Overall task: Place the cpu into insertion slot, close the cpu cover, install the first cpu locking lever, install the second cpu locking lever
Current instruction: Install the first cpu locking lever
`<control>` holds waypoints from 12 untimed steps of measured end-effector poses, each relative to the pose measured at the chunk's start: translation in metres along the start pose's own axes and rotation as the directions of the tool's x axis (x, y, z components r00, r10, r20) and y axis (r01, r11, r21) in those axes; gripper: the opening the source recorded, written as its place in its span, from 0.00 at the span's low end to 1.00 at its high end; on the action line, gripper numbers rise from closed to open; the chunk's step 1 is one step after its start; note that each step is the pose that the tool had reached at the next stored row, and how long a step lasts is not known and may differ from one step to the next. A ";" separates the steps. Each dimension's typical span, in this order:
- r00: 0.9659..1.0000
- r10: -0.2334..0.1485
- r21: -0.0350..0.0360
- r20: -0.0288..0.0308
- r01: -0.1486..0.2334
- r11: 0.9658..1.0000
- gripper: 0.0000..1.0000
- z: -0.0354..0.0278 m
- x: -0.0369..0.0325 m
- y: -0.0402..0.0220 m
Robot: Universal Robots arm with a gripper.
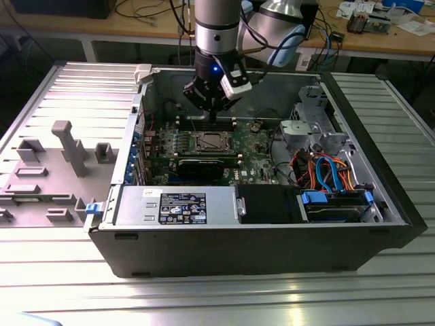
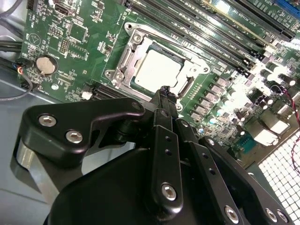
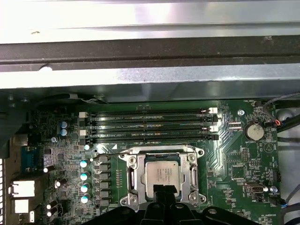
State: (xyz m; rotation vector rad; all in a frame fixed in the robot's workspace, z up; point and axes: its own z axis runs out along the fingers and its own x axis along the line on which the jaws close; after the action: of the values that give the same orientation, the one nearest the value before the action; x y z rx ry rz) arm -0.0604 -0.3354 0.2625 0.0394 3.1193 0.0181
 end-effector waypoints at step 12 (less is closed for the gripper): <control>0.997 -0.076 -0.001 0.000 0.076 0.997 0.11 0.0026 0.0101 -0.0003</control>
State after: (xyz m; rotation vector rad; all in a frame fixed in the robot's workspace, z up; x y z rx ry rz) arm -0.0705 -0.3354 0.2597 -0.0790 3.1180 0.0191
